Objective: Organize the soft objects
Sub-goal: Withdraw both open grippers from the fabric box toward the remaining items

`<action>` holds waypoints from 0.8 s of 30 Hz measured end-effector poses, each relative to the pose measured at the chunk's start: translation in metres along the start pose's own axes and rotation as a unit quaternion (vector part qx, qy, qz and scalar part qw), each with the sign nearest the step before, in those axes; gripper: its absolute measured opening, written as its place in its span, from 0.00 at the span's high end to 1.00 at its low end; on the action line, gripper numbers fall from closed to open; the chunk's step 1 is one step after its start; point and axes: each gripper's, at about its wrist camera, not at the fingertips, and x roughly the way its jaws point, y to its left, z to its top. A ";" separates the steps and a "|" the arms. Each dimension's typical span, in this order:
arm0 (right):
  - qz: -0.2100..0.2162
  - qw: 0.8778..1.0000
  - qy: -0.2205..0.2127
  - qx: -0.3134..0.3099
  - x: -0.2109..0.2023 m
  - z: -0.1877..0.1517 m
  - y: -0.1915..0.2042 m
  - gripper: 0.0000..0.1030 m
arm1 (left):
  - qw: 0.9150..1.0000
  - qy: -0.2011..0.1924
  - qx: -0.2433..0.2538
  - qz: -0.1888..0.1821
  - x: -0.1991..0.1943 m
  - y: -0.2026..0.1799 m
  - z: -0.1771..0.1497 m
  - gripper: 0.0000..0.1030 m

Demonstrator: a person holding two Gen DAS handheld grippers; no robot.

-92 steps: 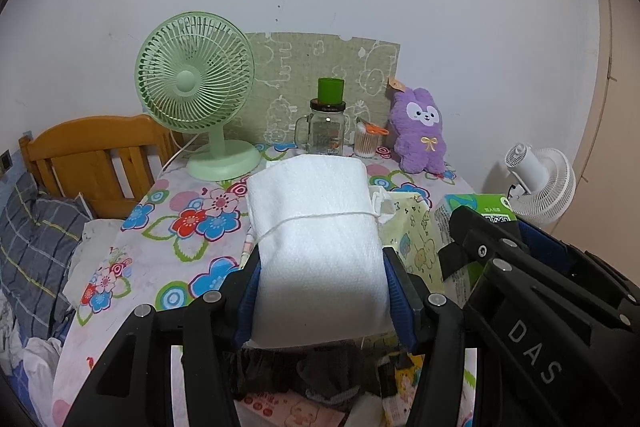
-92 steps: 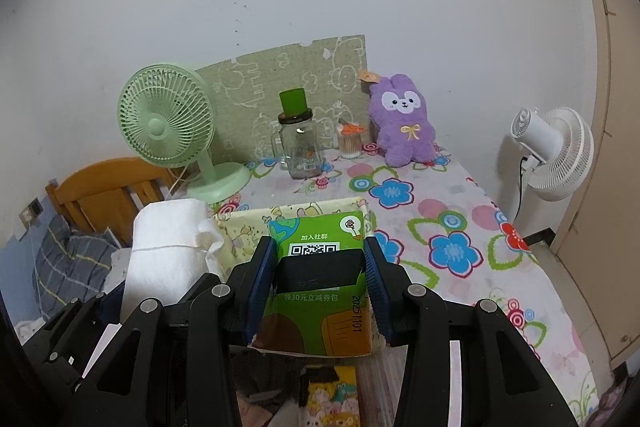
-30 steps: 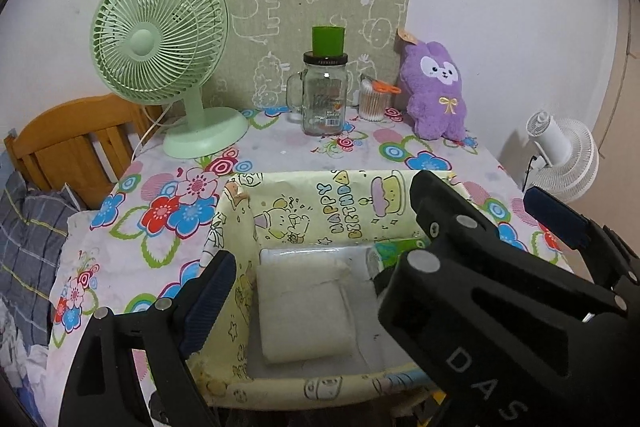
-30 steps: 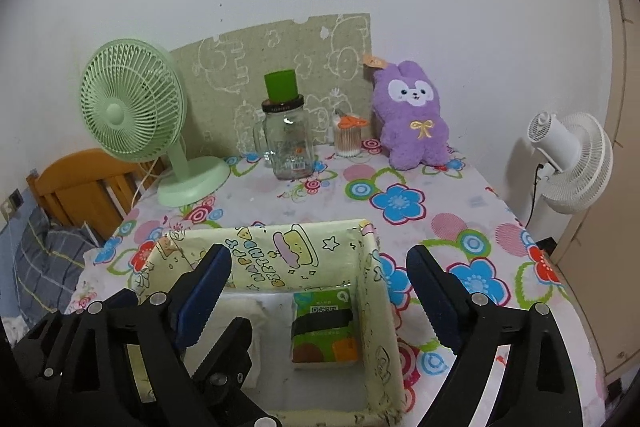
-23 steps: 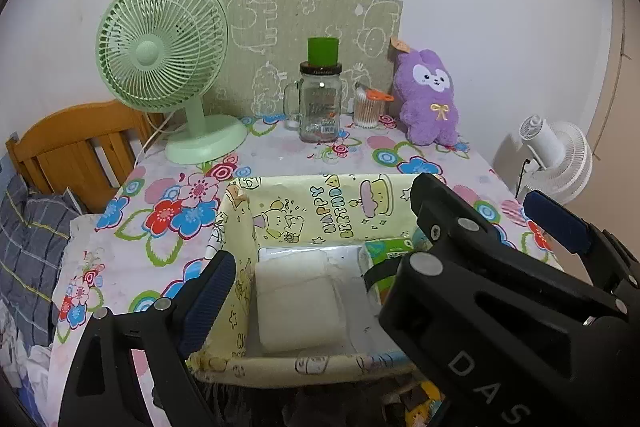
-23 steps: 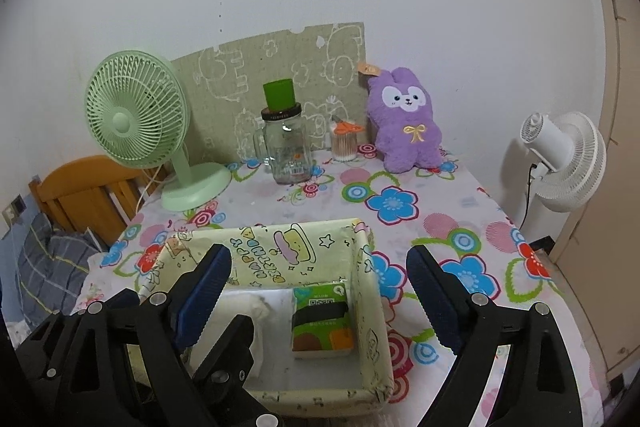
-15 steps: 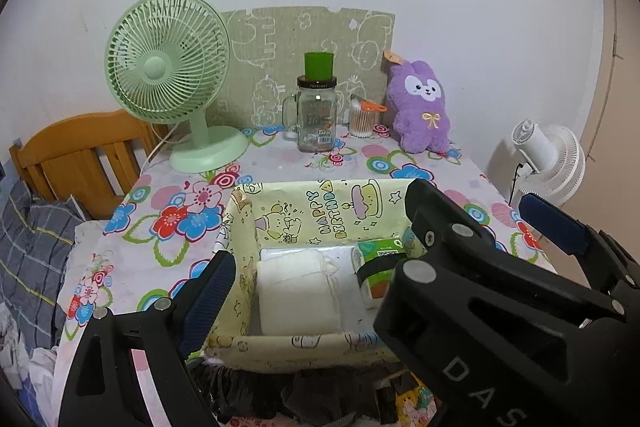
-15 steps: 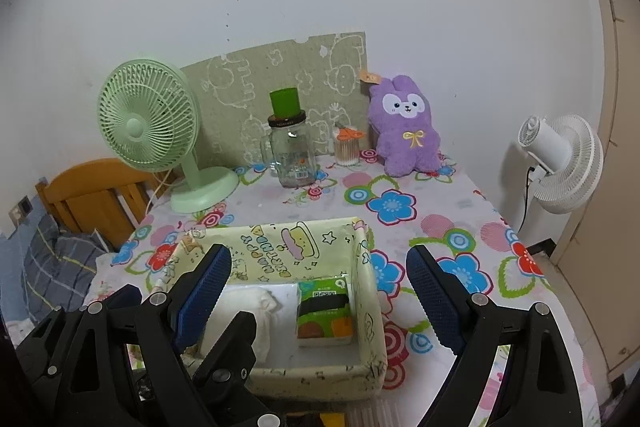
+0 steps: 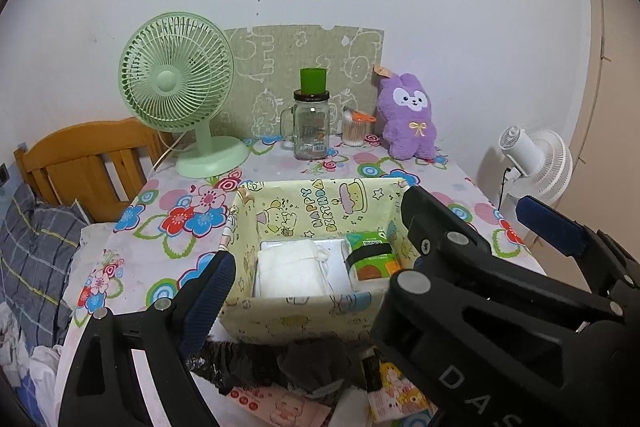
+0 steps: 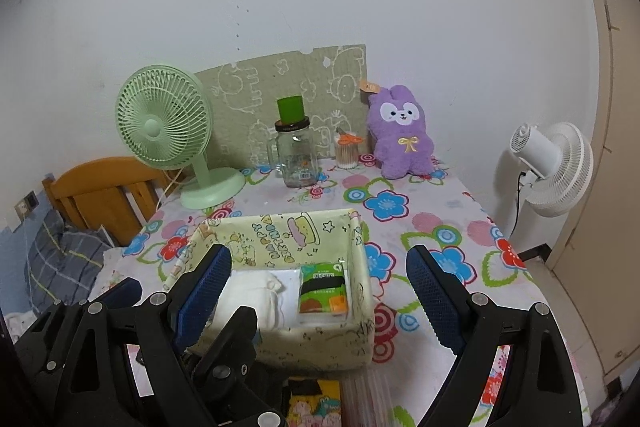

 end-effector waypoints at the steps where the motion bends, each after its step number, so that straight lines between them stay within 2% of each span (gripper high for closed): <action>1: 0.000 1.000 0.000 0.000 -0.003 -0.001 0.000 0.11 | 1.000 -0.003 0.003 0.000 -0.004 -0.001 -0.001 0.11; 14: -0.008 1.000 -0.006 -0.007 -0.037 -0.022 -0.006 0.11 | 1.000 -0.020 0.020 -0.004 -0.030 -0.013 -0.022 0.11; 24: -0.011 1.000 -0.001 -0.010 -0.051 -0.042 -0.008 0.11 | 1.000 -0.016 0.026 -0.004 -0.040 -0.017 -0.041 0.11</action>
